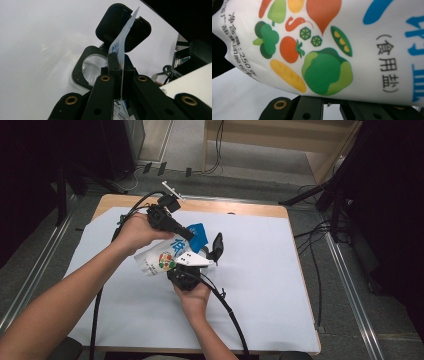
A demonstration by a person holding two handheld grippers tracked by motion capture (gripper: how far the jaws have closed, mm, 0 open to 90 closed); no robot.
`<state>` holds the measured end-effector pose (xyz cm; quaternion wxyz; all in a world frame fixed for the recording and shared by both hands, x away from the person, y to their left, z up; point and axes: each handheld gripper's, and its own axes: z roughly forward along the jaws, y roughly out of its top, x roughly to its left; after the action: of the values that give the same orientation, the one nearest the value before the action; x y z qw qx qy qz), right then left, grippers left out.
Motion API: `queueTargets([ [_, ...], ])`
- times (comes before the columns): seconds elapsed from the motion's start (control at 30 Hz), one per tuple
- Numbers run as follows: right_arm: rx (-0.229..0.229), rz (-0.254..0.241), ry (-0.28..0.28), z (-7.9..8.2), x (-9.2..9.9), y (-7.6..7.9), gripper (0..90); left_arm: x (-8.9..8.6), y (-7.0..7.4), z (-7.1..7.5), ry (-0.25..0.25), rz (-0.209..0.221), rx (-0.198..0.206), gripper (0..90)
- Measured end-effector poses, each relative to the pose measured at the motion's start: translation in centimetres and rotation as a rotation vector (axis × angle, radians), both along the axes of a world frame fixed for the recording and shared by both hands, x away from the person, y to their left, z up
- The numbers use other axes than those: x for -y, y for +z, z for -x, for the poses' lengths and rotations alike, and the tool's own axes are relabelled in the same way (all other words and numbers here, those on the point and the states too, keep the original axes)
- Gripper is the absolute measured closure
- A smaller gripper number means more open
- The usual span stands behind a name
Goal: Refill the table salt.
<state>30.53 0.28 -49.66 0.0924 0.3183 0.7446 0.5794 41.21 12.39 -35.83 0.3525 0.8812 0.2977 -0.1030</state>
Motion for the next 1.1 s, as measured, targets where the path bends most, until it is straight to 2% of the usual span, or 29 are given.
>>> queueTargets([
  [0.37, 0.000, -0.019, 0.006, -0.15, -0.16, 0.03, 90.0, -0.01, -0.16, 0.17, 0.034, 0.018, -0.005, 90.0],
  [0.67, 0.001, -0.013, 0.001, -0.39, -0.50, 0.02, 90.0, 0.03, 0.01, 0.43, 0.042, 0.023, 0.000, 90.0],
  [0.8, -0.004, -0.011, 0.001, -0.55, -0.54, -0.04, 90.0, -0.17, -0.19, 0.25, 0.062, 0.044, -0.021, 90.0],
  [1.1, -0.002, -0.011, -0.005, -0.74, -0.42, -0.13, 90.0, 0.22, -0.19, 0.18, 0.065, 0.044, -0.030, 90.0],
])
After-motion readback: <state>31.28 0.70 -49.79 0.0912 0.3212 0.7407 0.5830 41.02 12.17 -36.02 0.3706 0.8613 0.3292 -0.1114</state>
